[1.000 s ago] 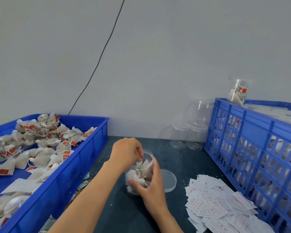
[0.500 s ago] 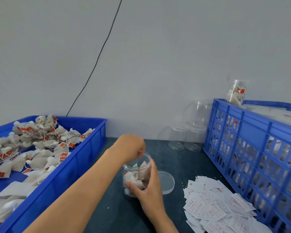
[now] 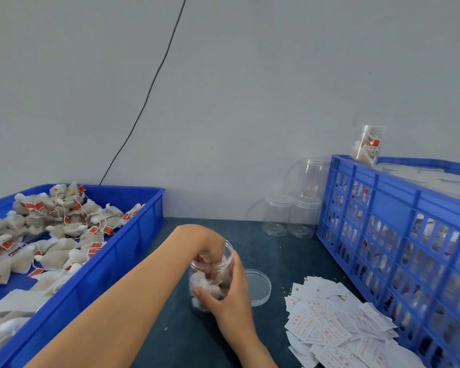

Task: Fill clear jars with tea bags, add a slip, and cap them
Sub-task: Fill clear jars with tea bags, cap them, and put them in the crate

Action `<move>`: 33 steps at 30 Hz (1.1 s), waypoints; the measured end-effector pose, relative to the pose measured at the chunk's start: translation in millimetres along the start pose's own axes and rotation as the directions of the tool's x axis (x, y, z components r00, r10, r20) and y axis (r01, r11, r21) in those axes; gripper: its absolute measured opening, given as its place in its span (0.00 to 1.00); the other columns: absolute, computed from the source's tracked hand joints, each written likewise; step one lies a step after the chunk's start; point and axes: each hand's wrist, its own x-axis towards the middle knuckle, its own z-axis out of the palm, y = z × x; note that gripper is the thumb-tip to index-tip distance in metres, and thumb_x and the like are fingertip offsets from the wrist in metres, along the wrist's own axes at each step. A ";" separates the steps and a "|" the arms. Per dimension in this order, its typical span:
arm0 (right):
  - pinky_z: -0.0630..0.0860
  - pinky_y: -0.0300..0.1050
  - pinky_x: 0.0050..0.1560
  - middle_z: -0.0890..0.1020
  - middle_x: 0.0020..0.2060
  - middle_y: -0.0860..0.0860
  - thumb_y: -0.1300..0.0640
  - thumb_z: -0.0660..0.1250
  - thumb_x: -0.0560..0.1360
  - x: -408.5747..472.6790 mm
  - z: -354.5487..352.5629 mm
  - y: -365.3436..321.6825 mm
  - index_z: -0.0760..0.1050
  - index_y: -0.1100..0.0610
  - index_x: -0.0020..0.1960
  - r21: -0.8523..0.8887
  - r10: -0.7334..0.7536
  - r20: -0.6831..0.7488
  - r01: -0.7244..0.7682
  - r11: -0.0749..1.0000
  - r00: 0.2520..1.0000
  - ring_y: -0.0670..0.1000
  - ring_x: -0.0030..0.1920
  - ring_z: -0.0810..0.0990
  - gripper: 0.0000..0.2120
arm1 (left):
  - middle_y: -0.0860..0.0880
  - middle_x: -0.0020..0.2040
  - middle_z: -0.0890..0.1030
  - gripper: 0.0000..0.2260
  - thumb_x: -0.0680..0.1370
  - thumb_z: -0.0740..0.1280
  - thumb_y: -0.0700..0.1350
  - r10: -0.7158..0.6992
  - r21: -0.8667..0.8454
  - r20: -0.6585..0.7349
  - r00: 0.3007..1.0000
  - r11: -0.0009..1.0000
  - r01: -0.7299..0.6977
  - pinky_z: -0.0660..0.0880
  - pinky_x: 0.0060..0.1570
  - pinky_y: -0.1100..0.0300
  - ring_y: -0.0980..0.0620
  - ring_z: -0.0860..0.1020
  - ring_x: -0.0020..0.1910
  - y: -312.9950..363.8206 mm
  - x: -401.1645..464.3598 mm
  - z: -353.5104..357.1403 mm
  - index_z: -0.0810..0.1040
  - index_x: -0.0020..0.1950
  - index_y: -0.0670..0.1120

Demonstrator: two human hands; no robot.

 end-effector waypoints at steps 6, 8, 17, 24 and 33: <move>0.72 0.48 0.65 0.71 0.66 0.39 0.43 0.78 0.61 0.3 0.2 -0.8 0.55 0.35 0.73 -0.003 -0.008 -0.006 0.008 1.000 1.000 0.43 0.66 0.72 0.48 | 0.47 0.52 0.83 0.08 0.75 0.69 0.47 0.008 0.035 0.013 1.000 0.999 -0.009 0.76 0.56 0.53 0.46 0.80 0.52 3.3 -2.3 1.6 0.82 0.51 0.45; 0.72 0.47 0.65 0.70 0.66 0.38 0.43 0.77 0.61 0.0 0.0 -1.0 0.55 0.36 0.74 -0.008 -0.015 -0.007 0.015 1.000 1.000 0.42 0.66 0.72 0.48 | 0.48 0.46 0.82 0.07 0.75 0.65 0.42 0.063 -0.040 -0.119 0.991 0.997 -0.068 0.75 0.50 0.55 0.48 0.79 0.46 -1.8 -10.5 0.6 0.82 0.49 0.44; 0.72 0.49 0.65 0.70 0.67 0.40 0.46 0.79 0.61 0.7 -1.3 -0.9 0.57 0.40 0.74 -0.023 -0.002 -0.003 0.002 1.000 1.000 0.43 0.67 0.70 0.48 | 0.59 0.52 0.79 0.08 0.79 0.65 0.41 -0.228 -0.449 -0.884 0.408 0.658 -0.605 0.73 0.55 0.63 0.61 0.77 0.53 -25.5 -18.0 86.1 0.77 0.54 0.53; 0.70 0.51 0.68 0.65 0.72 0.41 0.52 0.78 0.65 -0.3 -3.7 -2.3 0.52 0.44 0.77 -0.028 0.018 0.035 -0.017 0.999 0.999 0.44 0.71 0.67 0.49 | 0.52 0.60 0.75 0.23 0.75 0.66 0.61 -0.366 -0.664 -0.697 0.617 0.006 -0.747 0.72 0.55 0.70 0.54 0.75 0.62 -3.1 3.5 119.4 0.66 0.63 0.51; 0.75 0.50 0.63 0.64 0.74 0.46 0.59 0.74 0.66 4.8 -10.6 -4.3 0.47 0.44 0.78 -0.050 0.061 0.144 -0.054 0.997 0.988 0.44 0.69 0.70 0.51 | 0.48 0.61 0.78 0.40 0.54 0.80 0.48 -0.248 -0.712 -0.667 0.703 -0.068 -0.699 0.79 0.44 0.63 0.51 0.82 0.54 -8.5 15.1 139.7 0.68 0.64 0.52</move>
